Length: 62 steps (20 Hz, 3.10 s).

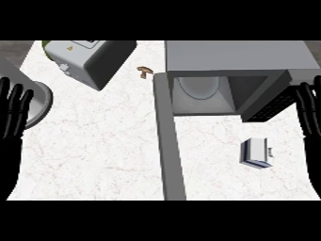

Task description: Pick up the milk, place it into the microwave and close the microwave

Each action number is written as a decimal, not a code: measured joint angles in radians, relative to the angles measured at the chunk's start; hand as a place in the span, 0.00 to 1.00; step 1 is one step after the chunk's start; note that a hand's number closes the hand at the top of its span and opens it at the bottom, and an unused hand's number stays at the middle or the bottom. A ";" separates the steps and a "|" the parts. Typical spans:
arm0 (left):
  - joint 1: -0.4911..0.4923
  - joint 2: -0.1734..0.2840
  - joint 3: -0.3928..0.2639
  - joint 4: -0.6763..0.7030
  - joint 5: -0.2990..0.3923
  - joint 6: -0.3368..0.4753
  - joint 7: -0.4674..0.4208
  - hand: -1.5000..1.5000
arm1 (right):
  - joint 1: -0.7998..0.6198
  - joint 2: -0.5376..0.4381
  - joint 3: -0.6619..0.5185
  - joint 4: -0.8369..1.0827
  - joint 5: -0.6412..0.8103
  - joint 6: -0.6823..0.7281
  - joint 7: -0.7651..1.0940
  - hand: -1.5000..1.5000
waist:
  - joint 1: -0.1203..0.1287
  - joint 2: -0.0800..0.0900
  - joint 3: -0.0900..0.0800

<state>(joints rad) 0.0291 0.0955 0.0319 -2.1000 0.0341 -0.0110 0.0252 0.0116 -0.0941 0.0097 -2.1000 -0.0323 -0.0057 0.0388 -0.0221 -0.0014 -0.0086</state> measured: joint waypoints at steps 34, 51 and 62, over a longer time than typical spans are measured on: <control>0.351 -0.007 0.316 -0.229 0.346 -0.225 0.059 0.00 | 0.302 0.043 0.061 -0.026 0.139 0.041 -0.122 0.00 | 0.026 0.000 0.009; 0.404 -0.032 0.448 -0.235 0.453 -0.338 0.087 0.00 | 0.228 0.009 -0.171 0.474 0.078 0.047 -0.436 0.00 | 0.028 0.000 0.009; 0.386 -0.042 0.498 -0.225 0.463 -0.379 0.102 0.00 | 0.125 -0.056 -0.263 0.873 0.073 0.106 -0.694 0.00 | 0.029 0.001 0.009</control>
<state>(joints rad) 0.4149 0.0535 0.5299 -2.3254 0.4973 -0.3901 0.1271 0.1362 -0.1498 -0.2533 -1.2268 0.0406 0.1005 -0.6554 0.0073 -0.0003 0.0007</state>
